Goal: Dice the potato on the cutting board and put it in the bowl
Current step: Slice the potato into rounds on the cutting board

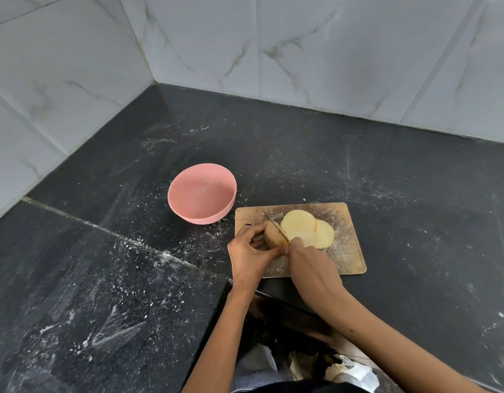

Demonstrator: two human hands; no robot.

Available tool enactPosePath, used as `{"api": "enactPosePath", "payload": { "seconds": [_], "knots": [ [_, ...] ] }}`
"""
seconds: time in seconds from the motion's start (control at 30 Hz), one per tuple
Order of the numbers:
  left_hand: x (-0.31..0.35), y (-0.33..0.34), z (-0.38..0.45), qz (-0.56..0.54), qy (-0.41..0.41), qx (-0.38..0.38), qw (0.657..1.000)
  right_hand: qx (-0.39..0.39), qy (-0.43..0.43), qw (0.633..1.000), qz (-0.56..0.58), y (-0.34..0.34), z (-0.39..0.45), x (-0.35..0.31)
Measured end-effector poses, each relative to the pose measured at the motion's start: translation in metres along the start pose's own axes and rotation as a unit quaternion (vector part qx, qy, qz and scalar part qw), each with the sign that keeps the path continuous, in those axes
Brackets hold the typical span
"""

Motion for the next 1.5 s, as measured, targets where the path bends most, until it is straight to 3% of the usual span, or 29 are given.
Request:
{"api": "enactPosePath", "payload": {
  "seconds": [0.7,0.93,1.07,1.5],
  "knots": [
    [0.001,-0.001,-0.001,-0.018,-0.017,-0.001,1.000,-0.032,-0.005,0.999,0.012,0.000,0.004,0.007],
    [-0.009,-0.004,-0.002,-0.058,-0.053,0.029,0.996,-0.044,-0.039,0.997,0.048,0.002,0.018,-0.002],
    [-0.013,-0.006,-0.003,-0.062,-0.061,0.005,0.996,-0.046,-0.045,0.996,0.058,0.007,0.012,-0.003],
    [-0.013,-0.011,-0.006,-0.069,-0.060,0.016,0.996,-0.039,-0.039,0.998,0.031,0.010,0.007,-0.001]
  ]
}}
Point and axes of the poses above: each hand's wrist, its own z-axis towards the middle knuckle, its own y-axis out of the palm, x = y × z, the point moved 8 cm from there along z, towards the middle knuckle, and after that the axes turned 3 degrees about x, right-handed, at the moved point
